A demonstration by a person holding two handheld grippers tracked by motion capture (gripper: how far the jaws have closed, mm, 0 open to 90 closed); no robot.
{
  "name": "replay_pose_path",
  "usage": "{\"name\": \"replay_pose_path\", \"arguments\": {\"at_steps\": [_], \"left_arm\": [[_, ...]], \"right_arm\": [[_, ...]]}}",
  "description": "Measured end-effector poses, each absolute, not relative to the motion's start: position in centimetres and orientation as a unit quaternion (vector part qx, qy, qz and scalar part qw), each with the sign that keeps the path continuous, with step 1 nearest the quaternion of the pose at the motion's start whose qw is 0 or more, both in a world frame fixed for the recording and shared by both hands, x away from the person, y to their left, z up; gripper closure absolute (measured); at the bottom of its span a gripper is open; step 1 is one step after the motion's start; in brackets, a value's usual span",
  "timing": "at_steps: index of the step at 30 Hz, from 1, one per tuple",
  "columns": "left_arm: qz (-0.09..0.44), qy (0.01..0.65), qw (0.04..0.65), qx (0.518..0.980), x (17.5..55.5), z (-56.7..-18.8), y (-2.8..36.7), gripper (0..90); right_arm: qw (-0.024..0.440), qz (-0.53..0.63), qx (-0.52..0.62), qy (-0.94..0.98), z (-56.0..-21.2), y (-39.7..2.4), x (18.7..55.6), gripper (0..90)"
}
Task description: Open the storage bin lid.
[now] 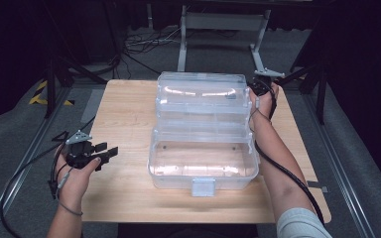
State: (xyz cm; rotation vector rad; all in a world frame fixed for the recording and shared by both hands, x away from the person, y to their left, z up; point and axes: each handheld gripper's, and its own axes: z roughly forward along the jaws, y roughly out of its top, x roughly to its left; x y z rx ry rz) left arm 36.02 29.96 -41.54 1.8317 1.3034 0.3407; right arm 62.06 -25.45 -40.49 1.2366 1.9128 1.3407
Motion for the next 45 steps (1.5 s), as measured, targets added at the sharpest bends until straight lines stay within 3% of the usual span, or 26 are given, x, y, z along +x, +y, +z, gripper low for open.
{"name": "replay_pose_path", "arguments": {"at_steps": [15,23,45], "left_arm": [[0.135,0.522,0.421,0.73,36.1,-41.6,29.9,46.6],[0.135,0.518,0.422,0.732,36.4,-41.5,29.6,46.0],[0.131,0.483,0.432,0.75,38.9,-40.5,27.8,44.9]], "right_arm": [[0.247,0.485,0.453,0.706,-40.8,-25.4,62.2,80.0],[0.259,0.486,0.441,0.709,-40.0,-25.6,61.5,73.1],[0.289,0.497,0.405,0.711,-36.6,-29.5,55.2,60.3]]}}
